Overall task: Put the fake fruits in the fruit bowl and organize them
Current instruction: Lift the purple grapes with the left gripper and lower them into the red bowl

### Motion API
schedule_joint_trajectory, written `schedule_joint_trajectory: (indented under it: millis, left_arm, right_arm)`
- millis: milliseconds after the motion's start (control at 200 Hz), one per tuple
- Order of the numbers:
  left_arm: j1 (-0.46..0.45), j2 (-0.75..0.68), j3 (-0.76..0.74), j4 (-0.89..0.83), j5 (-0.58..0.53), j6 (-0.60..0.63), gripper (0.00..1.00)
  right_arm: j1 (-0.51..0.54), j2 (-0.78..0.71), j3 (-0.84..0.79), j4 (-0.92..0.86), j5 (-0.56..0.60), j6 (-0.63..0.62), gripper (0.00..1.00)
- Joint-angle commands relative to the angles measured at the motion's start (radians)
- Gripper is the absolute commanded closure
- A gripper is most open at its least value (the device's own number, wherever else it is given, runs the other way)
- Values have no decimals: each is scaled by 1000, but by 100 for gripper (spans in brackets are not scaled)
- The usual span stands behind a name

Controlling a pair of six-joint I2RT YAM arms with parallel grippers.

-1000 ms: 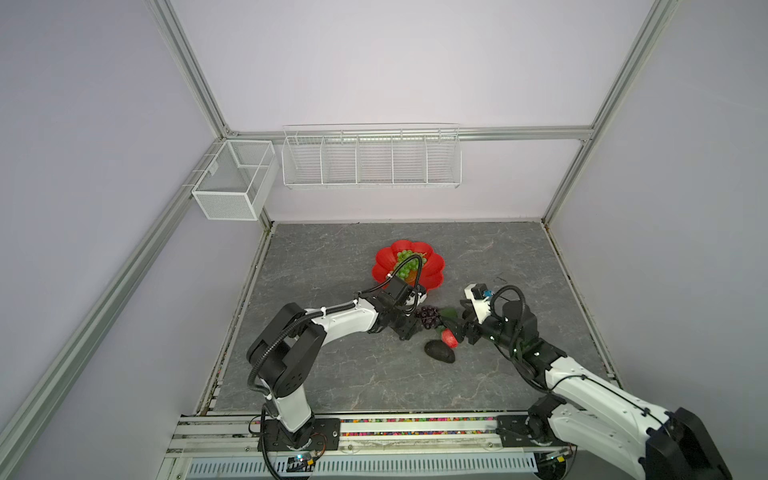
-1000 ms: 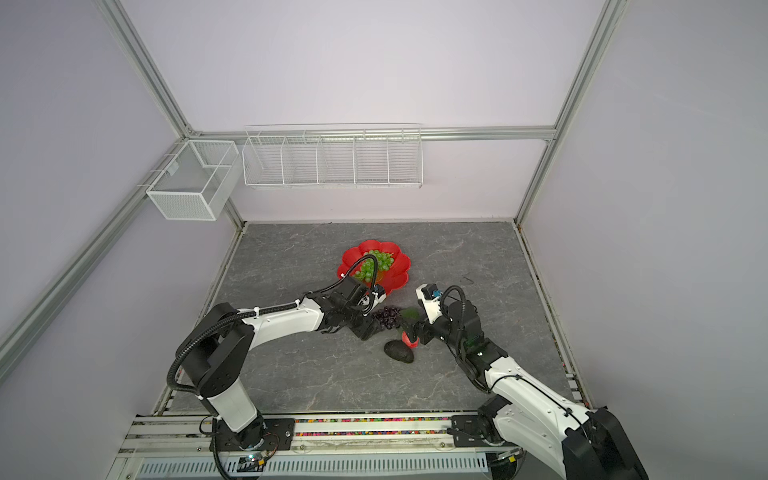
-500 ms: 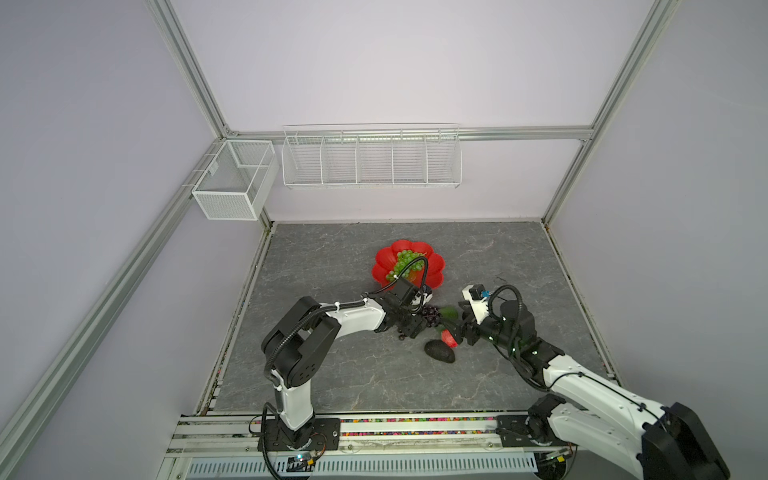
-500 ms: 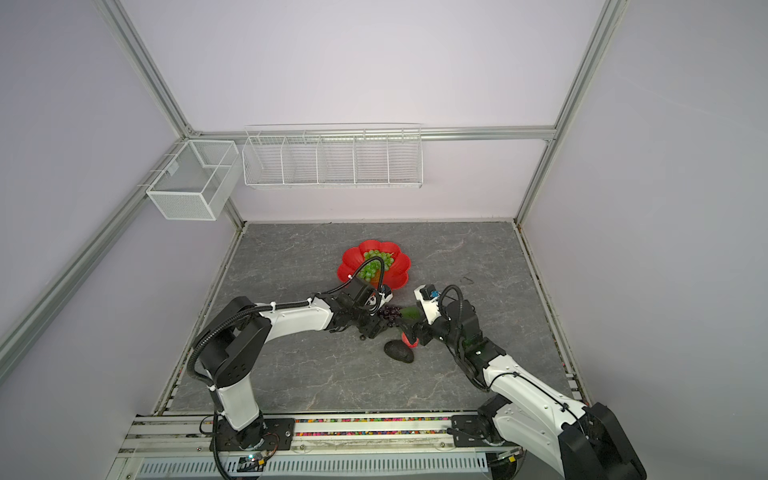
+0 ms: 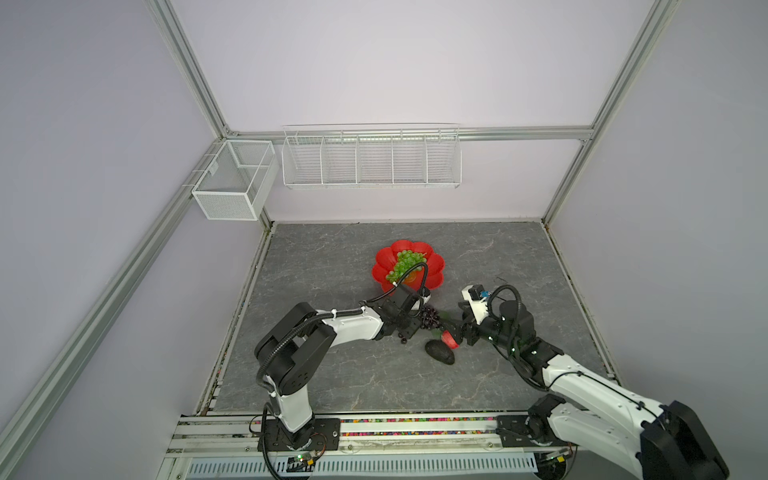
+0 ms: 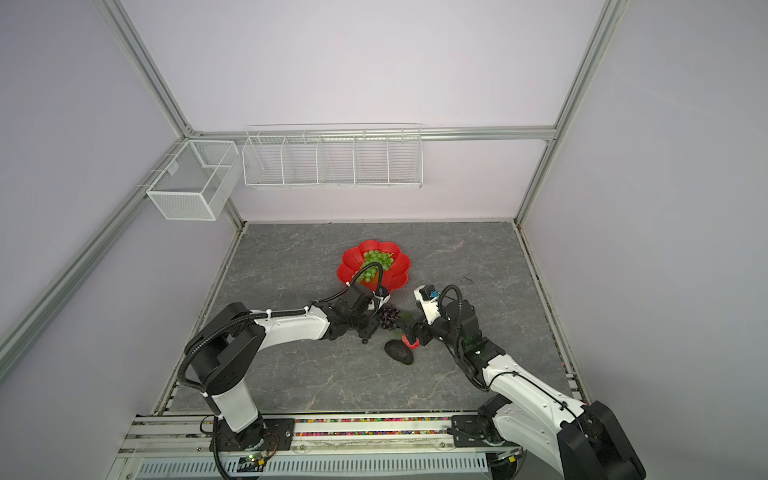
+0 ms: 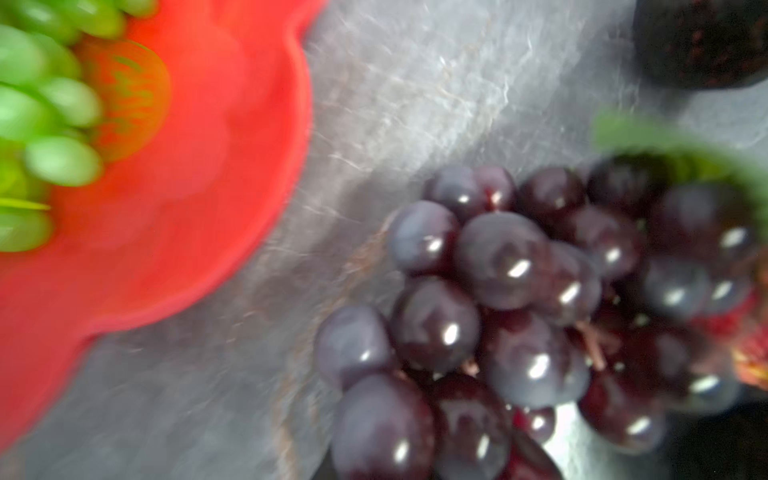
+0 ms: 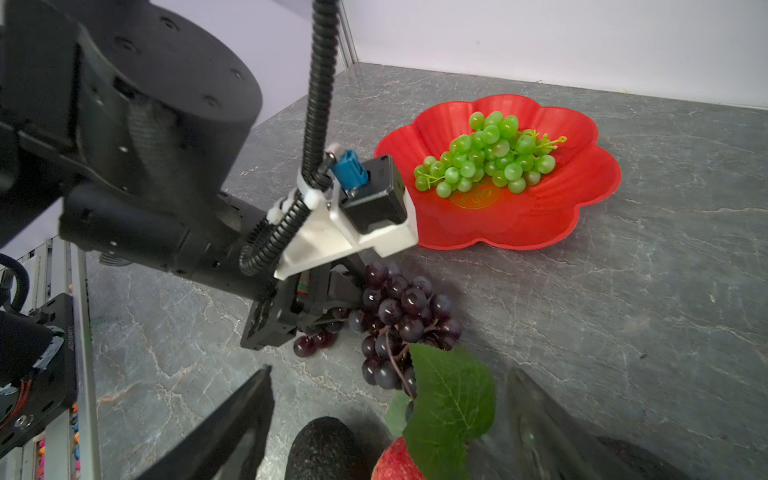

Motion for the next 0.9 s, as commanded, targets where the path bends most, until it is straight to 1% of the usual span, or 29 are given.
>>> schedule_joint_trajectory:
  millis: [0, 330, 410, 530, 625, 705, 895]
  left_arm:
    - [-1, -73, 14, -8, -22, 1, 83]
    - [2, -254, 73, -107, -48, -8, 87]
    - [1, -283, 93, -118, -48, 6, 87]
    - [7, -302, 127, -118, -76, 17, 87]
    - [26, -291, 175, -110, -85, 14, 88]
    - [43, -253, 221, -81, -105, 16, 87]
    - [81, -48, 416, -121, -202, -15, 88]
  right_arm:
    - [-4, 5, 4, 39, -9, 6, 12]
    - [-36, -26, -19, 49, 63, 49, 11]
    - [-50, -34, -23, 44, 90, 65, 11]
    - [-70, -45, -34, 49, 111, 84, 12]
    - [-80, -56, -40, 46, 129, 88, 11]
    - [-84, -56, -41, 48, 130, 90, 12]
    - [-87, -51, -41, 50, 132, 90, 12]
